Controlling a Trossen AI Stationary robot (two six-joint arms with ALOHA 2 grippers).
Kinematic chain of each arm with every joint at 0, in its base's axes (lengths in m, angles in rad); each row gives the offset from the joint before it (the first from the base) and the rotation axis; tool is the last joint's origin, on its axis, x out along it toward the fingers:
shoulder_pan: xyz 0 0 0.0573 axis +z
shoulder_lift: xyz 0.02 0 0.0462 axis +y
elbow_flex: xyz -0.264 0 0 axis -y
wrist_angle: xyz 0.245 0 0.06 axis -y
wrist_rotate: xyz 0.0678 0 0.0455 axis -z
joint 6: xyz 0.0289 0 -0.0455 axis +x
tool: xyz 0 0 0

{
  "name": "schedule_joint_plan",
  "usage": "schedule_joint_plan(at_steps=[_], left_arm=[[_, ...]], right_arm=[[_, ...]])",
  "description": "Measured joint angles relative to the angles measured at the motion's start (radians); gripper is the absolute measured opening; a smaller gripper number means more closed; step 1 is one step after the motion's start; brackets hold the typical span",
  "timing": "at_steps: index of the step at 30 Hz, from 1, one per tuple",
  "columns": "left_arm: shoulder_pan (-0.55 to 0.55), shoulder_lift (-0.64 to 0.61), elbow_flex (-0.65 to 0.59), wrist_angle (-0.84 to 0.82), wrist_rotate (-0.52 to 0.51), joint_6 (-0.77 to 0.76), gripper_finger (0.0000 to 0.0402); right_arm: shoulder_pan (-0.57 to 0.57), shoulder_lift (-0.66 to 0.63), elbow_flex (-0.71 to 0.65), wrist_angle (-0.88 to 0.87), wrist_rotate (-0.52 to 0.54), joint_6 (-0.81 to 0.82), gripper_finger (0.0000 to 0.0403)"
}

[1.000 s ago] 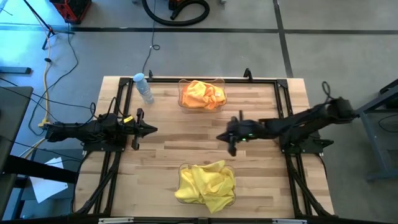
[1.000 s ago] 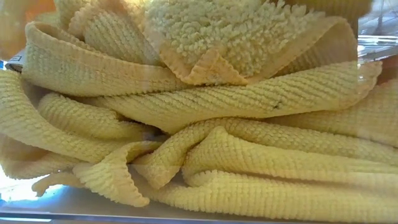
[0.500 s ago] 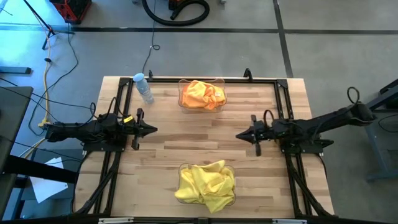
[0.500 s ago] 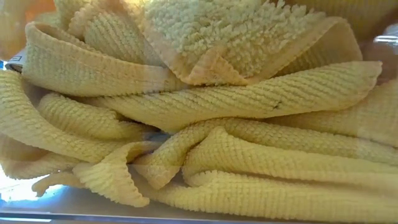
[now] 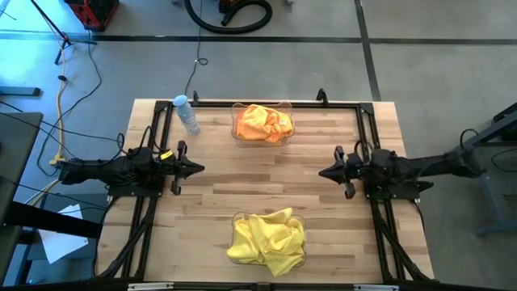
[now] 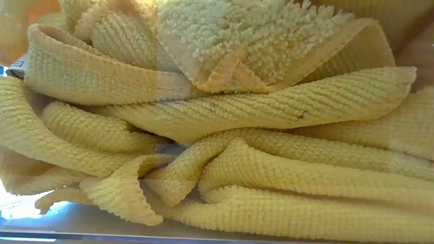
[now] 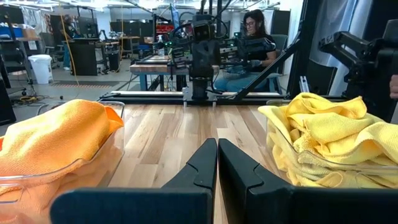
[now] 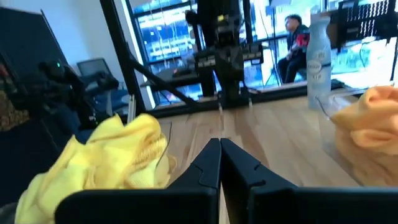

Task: Sort microfiber towel by color & place in baskets
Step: Return to Home Position

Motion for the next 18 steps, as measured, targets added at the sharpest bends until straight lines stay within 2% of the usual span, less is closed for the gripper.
schedule_joint_plan(at_steps=[6,13,18], left_arm=[[0.0,0.0,0.0,0.0,0.0,0.0,0.0003],[0.0,0.0,0.0,0.0,0.0,0.0,0.0003],[0.0,0.0,0.0,0.0,0.0,0.0,0.0003]], right_arm=[[-0.002,-0.135,-0.031,-0.041,0.012,0.021,0.0],[0.013,-0.279,-0.031,-0.139,0.136,0.02,0.0],[0.03,-0.358,-0.031,-0.233,0.136,0.005,0.0]])
